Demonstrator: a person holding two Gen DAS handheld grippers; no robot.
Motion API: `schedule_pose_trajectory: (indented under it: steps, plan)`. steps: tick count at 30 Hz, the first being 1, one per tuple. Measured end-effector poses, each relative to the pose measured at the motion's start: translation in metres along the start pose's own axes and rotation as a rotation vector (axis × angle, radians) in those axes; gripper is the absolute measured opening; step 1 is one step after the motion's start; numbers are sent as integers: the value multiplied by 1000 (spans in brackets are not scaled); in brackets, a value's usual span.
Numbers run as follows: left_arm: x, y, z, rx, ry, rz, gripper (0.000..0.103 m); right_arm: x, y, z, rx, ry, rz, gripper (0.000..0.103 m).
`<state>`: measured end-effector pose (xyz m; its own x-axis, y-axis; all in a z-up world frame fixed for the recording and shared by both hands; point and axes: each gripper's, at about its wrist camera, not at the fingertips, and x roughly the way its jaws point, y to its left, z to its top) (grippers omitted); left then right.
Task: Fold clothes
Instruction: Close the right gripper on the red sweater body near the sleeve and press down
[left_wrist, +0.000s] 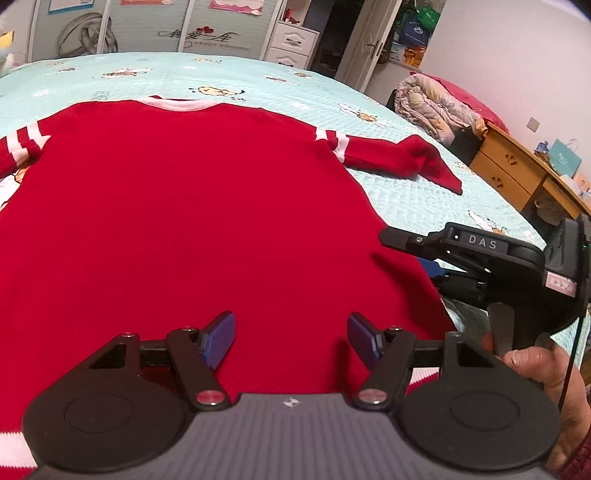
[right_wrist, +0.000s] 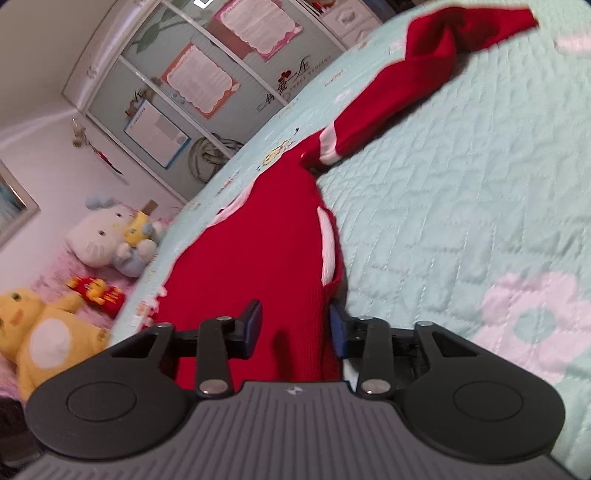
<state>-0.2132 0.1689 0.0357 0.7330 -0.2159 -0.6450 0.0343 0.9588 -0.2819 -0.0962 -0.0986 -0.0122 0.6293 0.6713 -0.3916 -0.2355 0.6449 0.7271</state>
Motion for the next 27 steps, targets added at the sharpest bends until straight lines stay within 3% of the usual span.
schedule_pose_trajectory:
  steps: [1,3,4,6,10,13,21,27]
  plan:
    - [-1,2,0,-2,-1,-6,70,-1,-7,0,61,0,26,28]
    - [-1,4,-1,-7,-1,-17,70,-1,-18,0,152,3,63,10]
    - [-1,5,-1,-7,0,-21,70,-2,-21,1,180,8,74,10]
    - [-1,6,-1,-5,3,-27,70,-2,-29,1,236,16,96,9]
    - [1,7,0,-4,10,-28,71,-7,-10,1,89,25,-10,10]
    - [3,4,-1,29,14,-17,71,-12,-10,1,71,34,-31,10]
    - [5,-8,-4,113,19,26,73,-40,-29,-5,148,92,39,18]
    - [-5,-6,-6,64,7,19,72,-72,-31,-20,182,159,65,21]
